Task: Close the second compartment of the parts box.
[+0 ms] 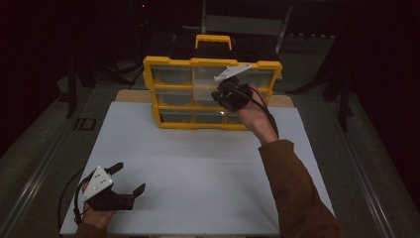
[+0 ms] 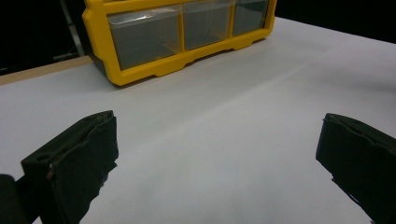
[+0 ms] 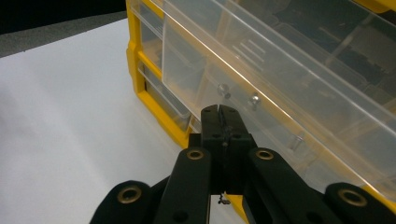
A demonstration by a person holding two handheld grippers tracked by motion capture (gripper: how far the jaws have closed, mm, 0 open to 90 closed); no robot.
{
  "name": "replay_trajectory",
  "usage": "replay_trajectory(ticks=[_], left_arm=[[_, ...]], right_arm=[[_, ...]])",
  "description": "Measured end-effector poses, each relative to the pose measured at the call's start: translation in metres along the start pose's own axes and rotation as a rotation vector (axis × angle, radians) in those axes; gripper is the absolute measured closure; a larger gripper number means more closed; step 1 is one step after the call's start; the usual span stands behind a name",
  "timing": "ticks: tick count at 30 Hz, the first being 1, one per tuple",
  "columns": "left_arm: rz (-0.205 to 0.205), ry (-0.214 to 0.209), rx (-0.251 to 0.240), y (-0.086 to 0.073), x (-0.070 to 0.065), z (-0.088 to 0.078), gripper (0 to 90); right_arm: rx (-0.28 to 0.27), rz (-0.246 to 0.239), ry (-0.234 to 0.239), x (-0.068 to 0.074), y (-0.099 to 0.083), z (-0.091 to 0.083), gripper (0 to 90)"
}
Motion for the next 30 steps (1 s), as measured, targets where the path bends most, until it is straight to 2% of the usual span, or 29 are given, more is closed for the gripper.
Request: replay_trajectory(ticks=[30], left_arm=[[0.000, -0.001, -0.002, 0.000, 0.000, -0.001, 0.0]], right_arm=[[0.004, 0.093, -0.009, -0.020, 0.002, 0.016, 90.0]])
Point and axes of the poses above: each handheld gripper's, and its own axes: z roughly forward along the jaws, y roughly out of its top, x roughly to its left, the point moved 4 cm from there along z, roughly forward along the jaws, and after that the axes turned 9 degrees about x, right-handed, at the moved point
